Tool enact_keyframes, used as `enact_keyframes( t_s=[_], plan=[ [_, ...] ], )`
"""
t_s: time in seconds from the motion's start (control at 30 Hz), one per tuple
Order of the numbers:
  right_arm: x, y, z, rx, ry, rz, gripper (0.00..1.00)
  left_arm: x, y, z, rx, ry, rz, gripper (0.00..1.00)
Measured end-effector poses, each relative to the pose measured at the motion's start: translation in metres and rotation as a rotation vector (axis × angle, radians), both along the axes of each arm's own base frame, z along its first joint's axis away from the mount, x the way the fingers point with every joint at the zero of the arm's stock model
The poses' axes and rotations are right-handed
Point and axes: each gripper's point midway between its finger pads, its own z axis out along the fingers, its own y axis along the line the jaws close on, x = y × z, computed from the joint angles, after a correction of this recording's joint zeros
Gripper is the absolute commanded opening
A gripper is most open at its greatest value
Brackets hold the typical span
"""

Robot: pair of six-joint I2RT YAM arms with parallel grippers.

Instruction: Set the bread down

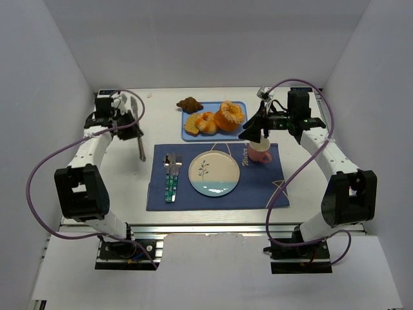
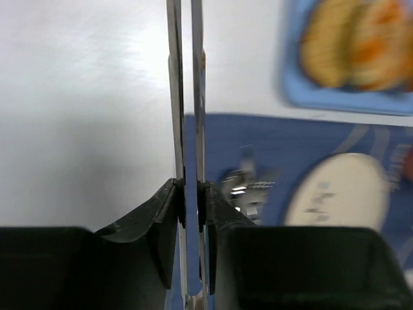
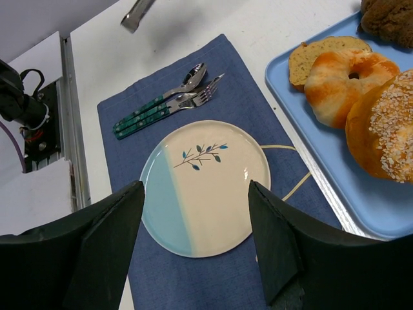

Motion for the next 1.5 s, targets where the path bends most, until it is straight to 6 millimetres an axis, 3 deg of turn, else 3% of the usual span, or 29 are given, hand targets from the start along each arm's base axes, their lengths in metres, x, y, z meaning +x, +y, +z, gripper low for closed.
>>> enact_keyframes(
  t_s=[0.1, 0.2, 0.4, 0.67, 0.9, 1.3, 1.5],
  plan=[
    [0.001, -0.001, 0.0, 0.0, 0.0, -0.003, 0.71, 0.021, -0.044, 0.044, -0.119, -0.1, -0.094, 0.43],
    [0.002, -0.003, 0.0, 0.0, 0.0, -0.008, 0.71, 0.024, -0.081, 0.064, -0.24, -0.118, -0.162, 0.47],
    [0.005, -0.009, 0.001, 0.002, 0.0, -0.026, 0.71, 0.029, -0.126, 0.056, -0.385, -0.035, -0.222, 0.53],
    [0.007, -0.012, 0.002, 0.01, -0.001, -0.031, 0.71, 0.039, -0.172, 0.053, -0.432, 0.015, -0.291, 0.56],
    [0.008, -0.013, 0.004, 0.018, -0.008, -0.026, 0.72, 0.049, -0.184, 0.054, -0.386, 0.019, -0.279, 0.57],
    [0.007, -0.014, 0.005, 0.028, -0.001, -0.022, 0.72, 0.049, -0.18, 0.041, -0.268, 0.052, -0.238, 0.58],
    [0.006, -0.014, 0.006, 0.032, 0.003, -0.022, 0.72, 0.046, -0.188, 0.022, -0.257, 0.099, -0.249, 0.59]
  ],
)
